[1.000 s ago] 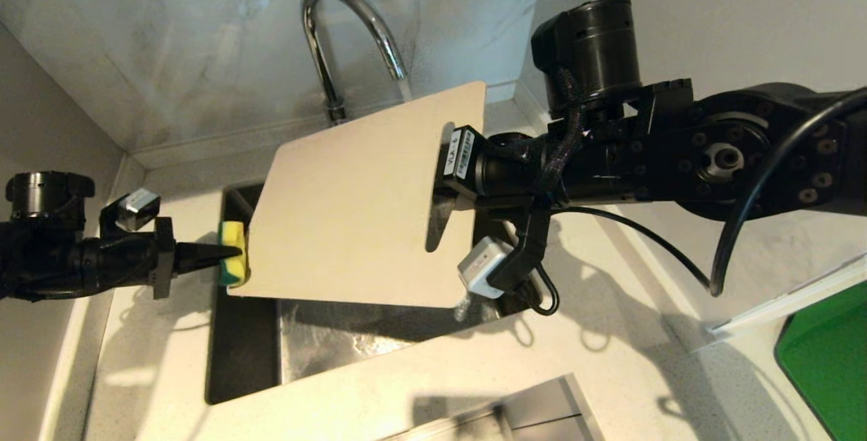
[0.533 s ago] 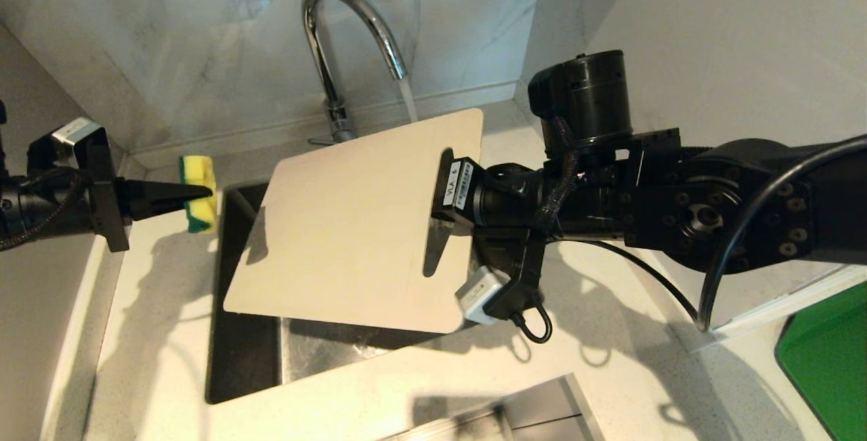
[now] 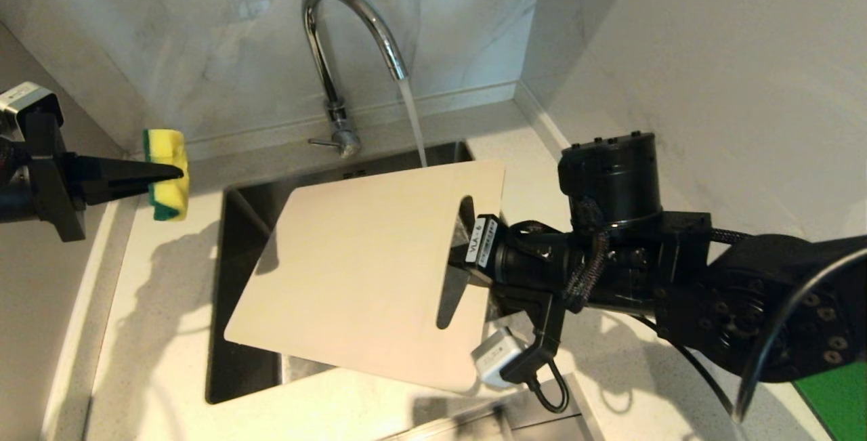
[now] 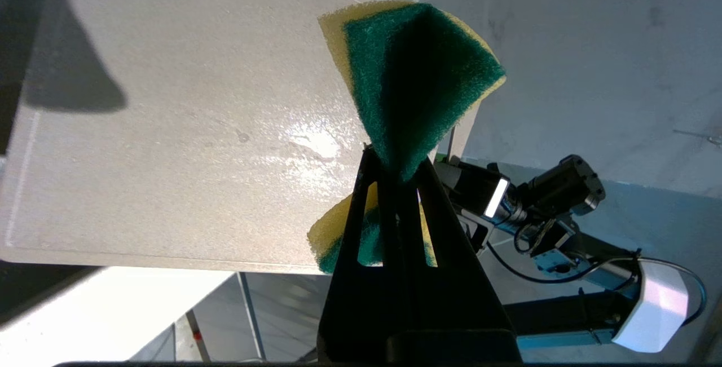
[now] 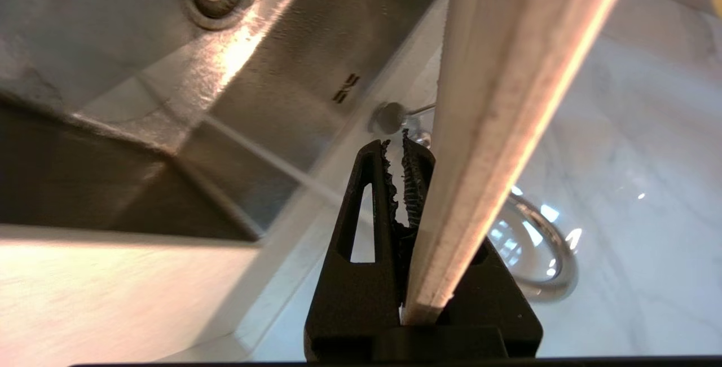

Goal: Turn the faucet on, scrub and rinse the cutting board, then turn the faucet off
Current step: Put down the cutting board

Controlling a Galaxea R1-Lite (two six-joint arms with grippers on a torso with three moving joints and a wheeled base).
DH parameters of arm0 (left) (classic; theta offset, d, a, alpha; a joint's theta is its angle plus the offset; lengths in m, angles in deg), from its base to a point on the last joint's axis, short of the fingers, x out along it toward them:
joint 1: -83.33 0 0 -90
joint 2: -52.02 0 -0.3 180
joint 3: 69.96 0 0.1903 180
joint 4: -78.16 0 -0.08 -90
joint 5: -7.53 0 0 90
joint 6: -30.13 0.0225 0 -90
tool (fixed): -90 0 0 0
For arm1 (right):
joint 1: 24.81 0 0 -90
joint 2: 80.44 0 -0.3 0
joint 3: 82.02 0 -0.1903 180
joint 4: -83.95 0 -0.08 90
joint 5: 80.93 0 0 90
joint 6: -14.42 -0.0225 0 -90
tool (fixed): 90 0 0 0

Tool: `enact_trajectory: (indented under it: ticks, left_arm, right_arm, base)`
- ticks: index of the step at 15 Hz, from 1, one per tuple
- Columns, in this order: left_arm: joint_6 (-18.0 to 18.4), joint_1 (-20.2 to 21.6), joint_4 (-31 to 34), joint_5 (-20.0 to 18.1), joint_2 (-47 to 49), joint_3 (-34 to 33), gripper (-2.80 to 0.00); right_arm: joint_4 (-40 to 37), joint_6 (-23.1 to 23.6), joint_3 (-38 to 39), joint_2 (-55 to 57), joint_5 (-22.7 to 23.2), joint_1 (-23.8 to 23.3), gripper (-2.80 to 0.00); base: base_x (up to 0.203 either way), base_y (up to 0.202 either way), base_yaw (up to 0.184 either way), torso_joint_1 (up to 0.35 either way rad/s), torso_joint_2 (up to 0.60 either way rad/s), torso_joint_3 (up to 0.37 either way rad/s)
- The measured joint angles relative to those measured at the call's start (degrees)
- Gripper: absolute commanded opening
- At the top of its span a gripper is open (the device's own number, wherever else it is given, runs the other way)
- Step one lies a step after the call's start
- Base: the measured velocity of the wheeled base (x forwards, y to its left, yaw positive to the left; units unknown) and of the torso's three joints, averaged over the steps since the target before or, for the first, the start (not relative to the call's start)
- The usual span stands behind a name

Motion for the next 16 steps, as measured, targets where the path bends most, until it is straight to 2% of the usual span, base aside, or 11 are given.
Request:
enact_trajectory:
  ticks: [3, 6, 9, 13, 16]
  left_arm:
    - [0.18, -0.30, 1.81, 0.09, -1.42, -0.35, -2.80]
    - [0.39, -0.35, 1.90, 0.24, -2.16, -1.31, -2.80]
    - [0.50, -0.73, 1.89, 0.26, -2.56, -2.52, -2.80]
    - [1.13, -1.87, 1.97, 0.28, -2.84, -3.98, -2.80]
    - [3.29, -2.01, 2.12, 0.28, -2.62, -4.53, -2.80]
  right_arm:
    - [1.19, -1.05, 7.56, -6.10, -0.57, -0.03, -2.80]
    - [2.42, -3.11, 14.23, -12.67, -3.68, -1.30, -2.80]
    - [8.34, -6.92, 20.92, -17.04, -6.02, -3.91, -2.80]
    - [14.98, -13.93, 29.05, -20.59, -13.07, -4.63, -2.80]
    - [16.31, -16.80, 33.14, -22.90, -19.58, -4.68, -2.80]
  base:
    - [0.000, 0.000, 0.000, 0.000, 0.00, 0.000]
    - [0.000, 0.000, 0.000, 0.000, 0.00, 0.000]
    - [0.000, 0.000, 0.000, 0.000, 0.00, 0.000]
    - [0.000, 0.000, 0.000, 0.000, 0.00, 0.000]
    - [0.000, 0.000, 0.000, 0.000, 0.00, 0.000]
